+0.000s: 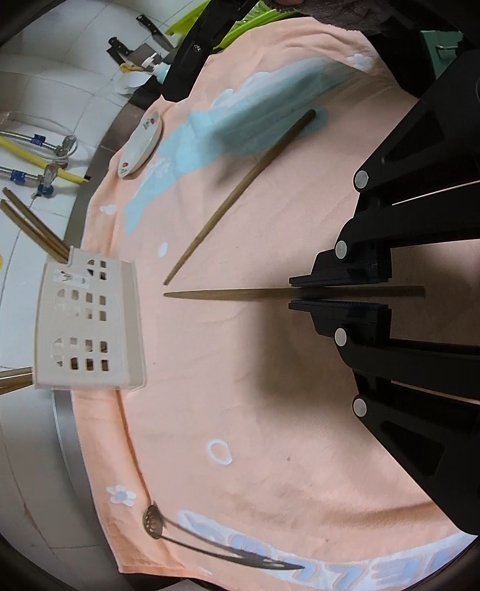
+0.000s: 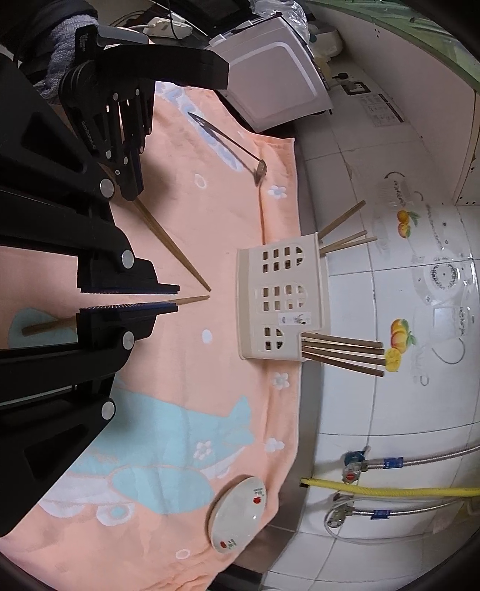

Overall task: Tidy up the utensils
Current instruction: 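Lift the chopstick with the left tool, then carry the chopstick upright with the left tool over the holder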

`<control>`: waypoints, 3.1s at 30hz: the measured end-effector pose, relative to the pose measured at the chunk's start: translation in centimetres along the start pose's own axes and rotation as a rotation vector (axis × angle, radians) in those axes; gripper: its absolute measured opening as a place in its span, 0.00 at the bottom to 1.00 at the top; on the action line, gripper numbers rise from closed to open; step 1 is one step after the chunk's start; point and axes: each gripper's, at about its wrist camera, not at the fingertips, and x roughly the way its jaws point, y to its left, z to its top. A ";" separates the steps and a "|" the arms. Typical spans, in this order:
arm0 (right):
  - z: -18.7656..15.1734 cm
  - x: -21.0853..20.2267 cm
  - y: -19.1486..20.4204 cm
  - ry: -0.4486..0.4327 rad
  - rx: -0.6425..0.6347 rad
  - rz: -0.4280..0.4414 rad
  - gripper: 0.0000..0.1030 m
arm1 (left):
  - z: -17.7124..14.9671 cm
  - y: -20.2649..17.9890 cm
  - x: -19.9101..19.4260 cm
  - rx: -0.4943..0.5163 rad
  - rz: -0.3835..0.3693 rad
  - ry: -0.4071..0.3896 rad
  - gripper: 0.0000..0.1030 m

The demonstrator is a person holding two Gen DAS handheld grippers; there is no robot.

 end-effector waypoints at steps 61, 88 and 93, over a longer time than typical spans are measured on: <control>-6.9 4.3 -2.0 0.199 0.017 -0.004 0.13 | -1.5 -0.9 0.4 0.024 0.000 0.027 0.14; 6.4 -2.4 0.1 -0.106 -0.107 0.049 0.07 | 5.9 0.2 -8.1 0.025 -0.065 -0.241 0.06; 9.5 -1.7 -0.1 -0.103 -0.136 0.061 0.07 | 8.4 0.4 -8.5 0.025 -0.091 -0.250 0.06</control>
